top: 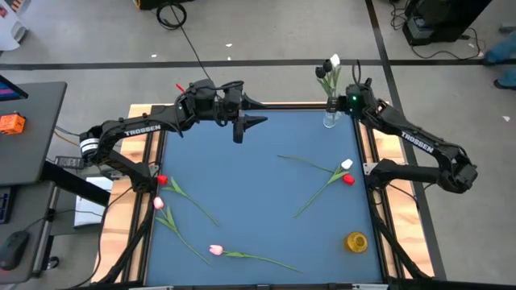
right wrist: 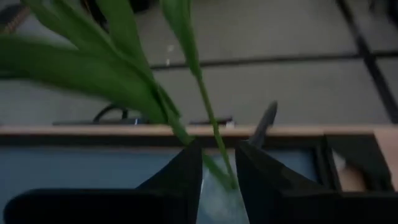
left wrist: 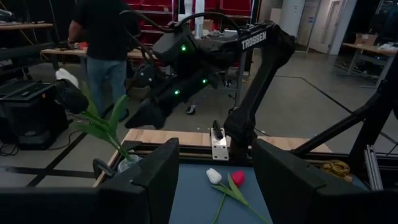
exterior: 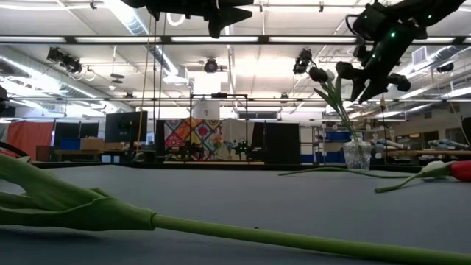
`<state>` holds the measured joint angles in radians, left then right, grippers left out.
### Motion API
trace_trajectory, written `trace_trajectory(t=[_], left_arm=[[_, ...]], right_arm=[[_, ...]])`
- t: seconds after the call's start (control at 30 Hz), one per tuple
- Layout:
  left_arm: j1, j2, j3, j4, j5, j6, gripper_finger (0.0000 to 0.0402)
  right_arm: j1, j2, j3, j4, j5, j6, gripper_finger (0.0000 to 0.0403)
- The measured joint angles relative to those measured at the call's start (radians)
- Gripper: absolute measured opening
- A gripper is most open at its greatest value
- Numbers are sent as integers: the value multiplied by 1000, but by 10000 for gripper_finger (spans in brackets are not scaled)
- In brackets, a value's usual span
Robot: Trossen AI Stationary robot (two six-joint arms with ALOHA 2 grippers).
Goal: Sort flowers into vase by color
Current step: Put the white tulip into the transparent vase
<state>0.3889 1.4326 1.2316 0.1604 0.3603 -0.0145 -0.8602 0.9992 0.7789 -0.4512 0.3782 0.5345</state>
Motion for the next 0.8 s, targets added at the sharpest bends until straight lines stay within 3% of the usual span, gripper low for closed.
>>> trace_trajectory(t=[0.47,0.8], left_arm=[[0,0,0,0,0,0,208],[0,0,0,0,0,0,208]], right_arm=[[51,-162,14,-124,-183,131,107],[196,-201,14,-213,-269,293,107]])
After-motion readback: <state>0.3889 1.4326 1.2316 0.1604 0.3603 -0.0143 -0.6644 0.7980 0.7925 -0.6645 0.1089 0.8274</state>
